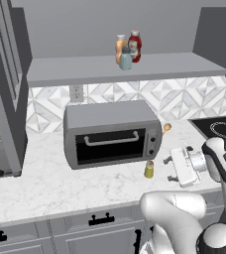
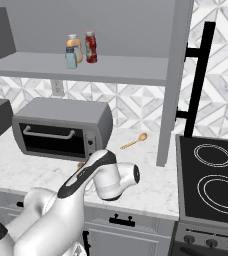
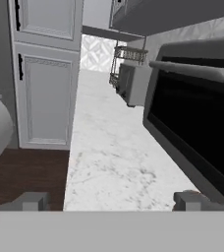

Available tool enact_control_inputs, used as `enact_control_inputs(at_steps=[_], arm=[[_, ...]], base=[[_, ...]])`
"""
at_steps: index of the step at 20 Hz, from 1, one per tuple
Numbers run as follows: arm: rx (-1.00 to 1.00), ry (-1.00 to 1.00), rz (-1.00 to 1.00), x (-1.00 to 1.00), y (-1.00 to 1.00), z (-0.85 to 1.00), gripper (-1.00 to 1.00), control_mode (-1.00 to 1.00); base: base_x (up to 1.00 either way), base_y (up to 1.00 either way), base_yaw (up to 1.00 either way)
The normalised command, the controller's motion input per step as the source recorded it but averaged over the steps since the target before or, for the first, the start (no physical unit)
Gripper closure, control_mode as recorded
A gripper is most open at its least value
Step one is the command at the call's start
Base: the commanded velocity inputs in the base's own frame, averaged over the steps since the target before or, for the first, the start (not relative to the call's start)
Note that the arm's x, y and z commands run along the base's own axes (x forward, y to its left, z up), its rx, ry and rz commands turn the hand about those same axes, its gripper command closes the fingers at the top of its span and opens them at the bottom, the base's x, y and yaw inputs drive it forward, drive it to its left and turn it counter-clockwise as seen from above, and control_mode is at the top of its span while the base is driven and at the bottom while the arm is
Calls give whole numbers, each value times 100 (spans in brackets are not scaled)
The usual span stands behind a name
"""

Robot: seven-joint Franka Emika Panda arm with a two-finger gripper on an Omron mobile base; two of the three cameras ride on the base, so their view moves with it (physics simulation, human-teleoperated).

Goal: Put the shaker and condiment bottle from the counter next to their counterparts in the cabinet.

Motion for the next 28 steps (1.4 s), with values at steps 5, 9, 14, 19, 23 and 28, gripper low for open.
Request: enact_control_inputs(at_steps=[5,9,14,19,23,28], arm=[[0,0,4,35,0,-23,-100,-100],[0,0,4,34,0,-14,-100,-100],[0,0,4,19,0,-20,-100,-100],[0,0,4,18,0,-26,-100,-100],[0,0,2,13,0,-25,-100,-100],[0,0,0,12,0,-18,-100,-100]], base=[[0,0,0],[0,0,0],[0,0,0],[0,0,0],[0,0,0],[0,0,0]])
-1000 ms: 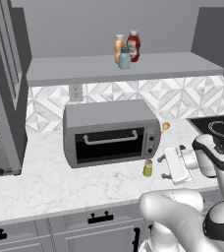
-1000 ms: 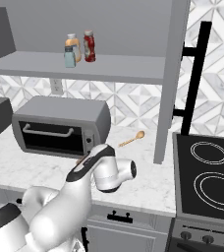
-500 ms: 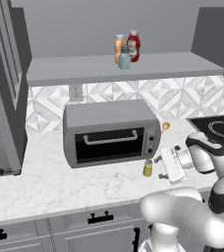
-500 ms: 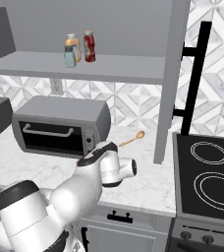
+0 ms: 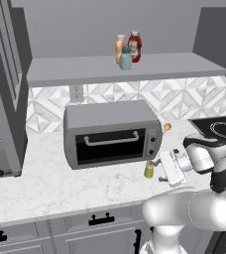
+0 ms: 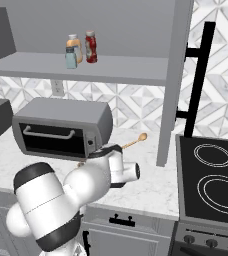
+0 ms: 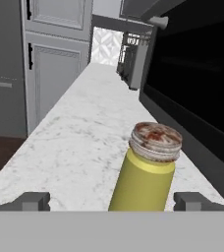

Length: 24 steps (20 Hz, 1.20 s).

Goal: Put the shaker and condiment bottle from the counter next to their counterparts in the cabinet.

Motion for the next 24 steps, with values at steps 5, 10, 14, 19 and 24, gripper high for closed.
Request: enact_control_inputs(at_steps=[5,10,14,19,24], arm=[[0,0,0,18,2,-6,-100,-100],[0,1,0,14,11,-7,-100,-100],[0,2,0,6,14,-17,-100,-100],[0,2,0,7,14,-19,-100,-100],[0,3,0,15,22,-10,-100,-100]], base=[[0,0,0],[0,0,0],[0,0,0],[0,0,0],[0,0,0]])
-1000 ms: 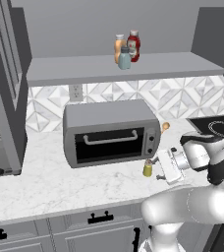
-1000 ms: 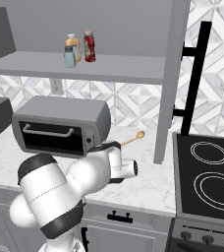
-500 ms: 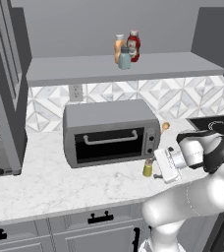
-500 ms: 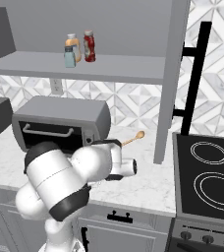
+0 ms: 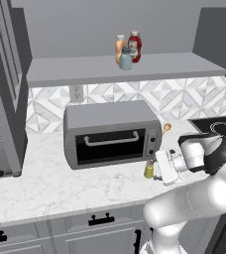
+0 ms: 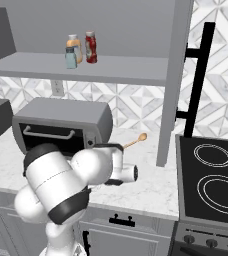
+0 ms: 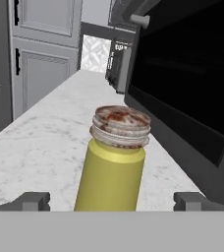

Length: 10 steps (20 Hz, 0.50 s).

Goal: Put the shaker and condiment bottle from the counter next to their counterparts in the cabinet.

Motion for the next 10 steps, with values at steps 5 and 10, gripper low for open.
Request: enact_control_inputs(at_steps=[5,10], arm=[[0,5,0,13,26,-13,-100,-100],[0,4,0,16,26,-22,-100,-100]], base=[[0,0,0],[0,0,0]])
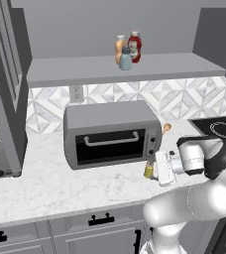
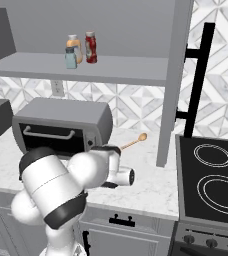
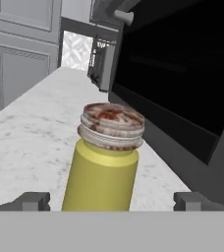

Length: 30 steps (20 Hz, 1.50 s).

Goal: Put the shaker and condiment bottle from the counter next to their counterparts in the cabinet.

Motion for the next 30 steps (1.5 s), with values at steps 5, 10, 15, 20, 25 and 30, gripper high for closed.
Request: enact_control_inputs(at_steps=[5,10,15,20,25,30], arm=[[0,5,0,18,27,-29,-100,-100],[0,6,0,30,29,-33,100,-100],[0,6,0,2,8,-6,100,-100],[0,5,0,0,0,4,100,-100],[3,7,0,-15,0,38,100,-100],[4,2,0,-31,-1,69,100,-100]], base=[[0,0,0],[0,0,0],[0,0,0],[0,0,0],[0,0,0],[0,0,0]])
